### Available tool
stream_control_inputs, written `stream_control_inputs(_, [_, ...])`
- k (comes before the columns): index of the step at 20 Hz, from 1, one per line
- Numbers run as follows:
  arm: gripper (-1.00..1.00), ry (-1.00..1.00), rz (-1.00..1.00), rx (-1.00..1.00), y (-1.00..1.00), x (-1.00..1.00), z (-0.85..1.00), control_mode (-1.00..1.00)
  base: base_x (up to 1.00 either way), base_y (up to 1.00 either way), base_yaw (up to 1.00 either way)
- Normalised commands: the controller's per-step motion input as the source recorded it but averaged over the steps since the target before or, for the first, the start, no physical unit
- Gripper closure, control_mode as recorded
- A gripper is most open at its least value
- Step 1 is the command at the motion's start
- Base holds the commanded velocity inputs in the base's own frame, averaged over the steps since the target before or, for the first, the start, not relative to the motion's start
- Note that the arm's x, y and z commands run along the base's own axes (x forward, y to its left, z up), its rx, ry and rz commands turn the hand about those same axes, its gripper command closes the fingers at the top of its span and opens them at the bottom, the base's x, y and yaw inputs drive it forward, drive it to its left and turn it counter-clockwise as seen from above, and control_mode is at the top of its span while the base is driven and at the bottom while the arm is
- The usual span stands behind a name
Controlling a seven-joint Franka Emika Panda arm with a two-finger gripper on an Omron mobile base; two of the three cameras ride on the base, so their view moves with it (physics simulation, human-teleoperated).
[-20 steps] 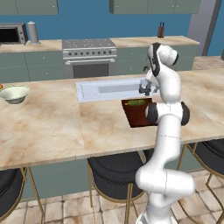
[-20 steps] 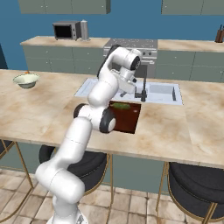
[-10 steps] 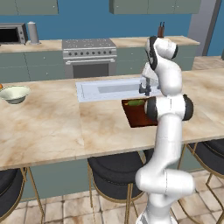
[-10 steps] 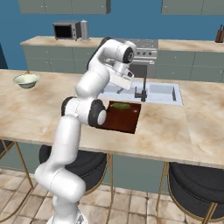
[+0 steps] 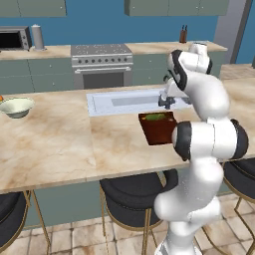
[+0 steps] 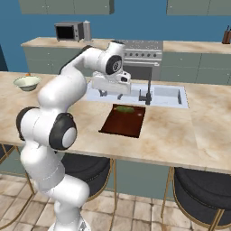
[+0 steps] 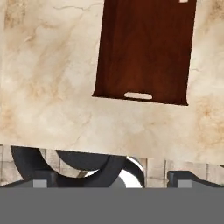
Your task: Place the two vegetables and bowl onto the tray for setting up a vegetable dip station.
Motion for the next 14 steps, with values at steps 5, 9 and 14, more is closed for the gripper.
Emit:
stream_control_inputs(5, [-1.00, -0.43, -0.25, -0.18, 0.16, -0.83, 0.17, -1.00, 0.00, 0.00, 0.00])
stream_control_inputs(9, [-1.00, -0.04, -0.21, -0.06, 0.10, -0.41, 0.46, -1.00, 0.00, 0.00, 0.00])
stream_control_inputs(14, [-1.00, 0.16, -0.14, 0.00, 0.00, -0.26, 0.49, -1.00, 0.00, 0.00, 0.00])
